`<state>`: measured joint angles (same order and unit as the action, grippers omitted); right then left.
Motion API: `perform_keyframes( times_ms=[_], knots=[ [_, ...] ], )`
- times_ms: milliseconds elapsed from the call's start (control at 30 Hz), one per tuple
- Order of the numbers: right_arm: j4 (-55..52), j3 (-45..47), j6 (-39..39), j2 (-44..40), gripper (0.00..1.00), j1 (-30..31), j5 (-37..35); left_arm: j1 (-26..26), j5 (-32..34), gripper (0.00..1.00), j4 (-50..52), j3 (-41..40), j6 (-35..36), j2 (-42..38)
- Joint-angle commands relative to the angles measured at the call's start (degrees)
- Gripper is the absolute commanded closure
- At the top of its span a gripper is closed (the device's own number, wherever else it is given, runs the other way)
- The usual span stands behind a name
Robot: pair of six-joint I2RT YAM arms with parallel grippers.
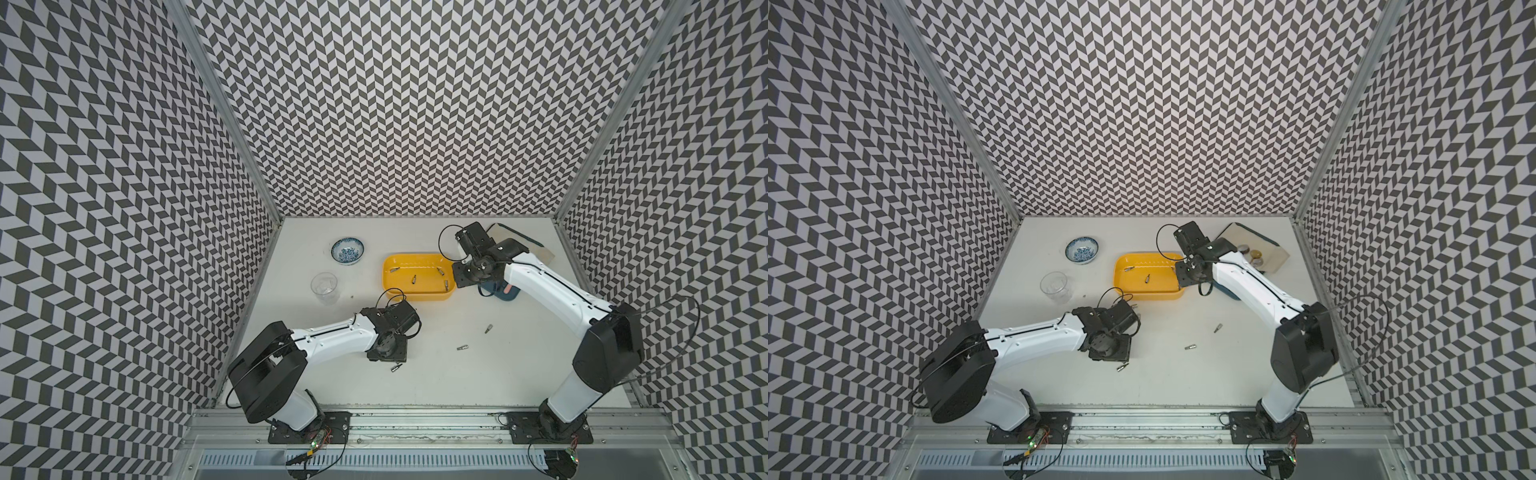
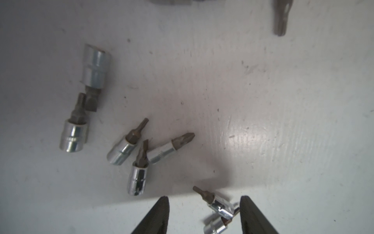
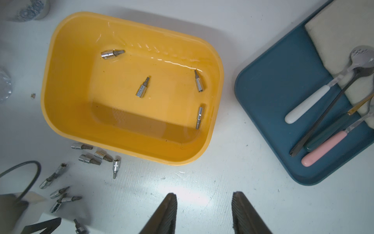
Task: Put the bit on the desktop into the storage box
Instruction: Pick up the screwdriver bit from the center of the board.
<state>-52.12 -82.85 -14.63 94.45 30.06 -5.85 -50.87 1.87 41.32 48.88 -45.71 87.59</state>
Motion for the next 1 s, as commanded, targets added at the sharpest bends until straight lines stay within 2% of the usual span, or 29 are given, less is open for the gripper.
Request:
perform_keyframes(
  times_ms=[0,233,967],
  knots=[
    [4.06,3.13,-1.57,-5.43,0.51,-1.51,0.22,0.16,0.0,0.41,-1.0,1.14,1.03,0.65],
    [4.17,7.66,-2.11,-10.11,0.51,-3.59,0.45,0.14,-0.1,0.41,-0.96,0.65,1.15,0.65],
    [5.8,17.61,-4.48,-15.56,0.51,-5.49,2.95,-0.75,-2.02,0.45,-1.52,-1.07,1.42,2.05]
  ],
)
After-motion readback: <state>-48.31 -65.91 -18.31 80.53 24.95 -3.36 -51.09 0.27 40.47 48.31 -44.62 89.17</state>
